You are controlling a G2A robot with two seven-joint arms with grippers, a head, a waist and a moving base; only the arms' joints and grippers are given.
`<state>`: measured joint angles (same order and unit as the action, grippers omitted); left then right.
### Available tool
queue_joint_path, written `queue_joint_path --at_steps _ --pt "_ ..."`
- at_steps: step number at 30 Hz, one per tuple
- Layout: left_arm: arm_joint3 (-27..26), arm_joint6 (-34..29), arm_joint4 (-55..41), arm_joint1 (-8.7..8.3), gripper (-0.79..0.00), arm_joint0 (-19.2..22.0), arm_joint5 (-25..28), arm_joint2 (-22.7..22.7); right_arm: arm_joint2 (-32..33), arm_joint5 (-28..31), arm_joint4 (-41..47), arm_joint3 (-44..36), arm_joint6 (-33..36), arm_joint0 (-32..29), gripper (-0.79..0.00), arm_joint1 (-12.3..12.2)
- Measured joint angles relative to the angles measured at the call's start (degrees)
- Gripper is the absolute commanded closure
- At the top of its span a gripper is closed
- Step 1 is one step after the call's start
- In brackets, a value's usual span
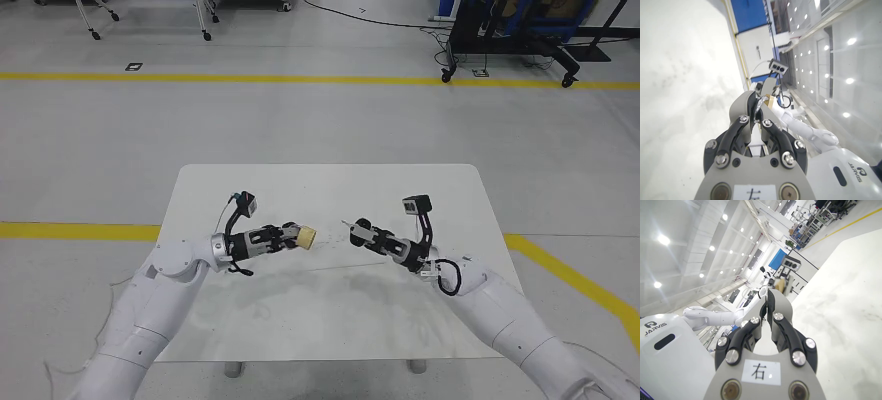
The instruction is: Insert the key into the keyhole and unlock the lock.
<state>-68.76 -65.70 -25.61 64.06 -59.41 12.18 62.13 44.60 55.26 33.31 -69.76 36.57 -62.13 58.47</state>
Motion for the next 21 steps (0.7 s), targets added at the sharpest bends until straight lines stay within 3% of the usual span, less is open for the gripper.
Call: queue_joint_path --at_steps 2,12,16,21 --pt "1.5 -3.0 0.1 -0.02 0.0 1.2 -0.6 -0.2 0.1 1.0 0.4 0.0 0.4 -0.1 0.0 0.0" --pt "1.2 -2.0 0.4 0.01 0.0 0.9 -0.5 -0.1 0.1 0.3 0.0 -0.3 0.1 -0.1 0.0 0.0" --pt "1.5 1.5 -1.3 0.73 0.0 1.0 -2.9 -1.8 0.3 -4.5 -4.5 -0.7 -4.7 1.0 0.0 0.9" --pt "5.8 0.4 -4.9 2.14 0.0 4.0 -4.9 -4.6 -1.3 -6.8 -8.4 -0.4 -9.7 2.0 0.0 2.8"
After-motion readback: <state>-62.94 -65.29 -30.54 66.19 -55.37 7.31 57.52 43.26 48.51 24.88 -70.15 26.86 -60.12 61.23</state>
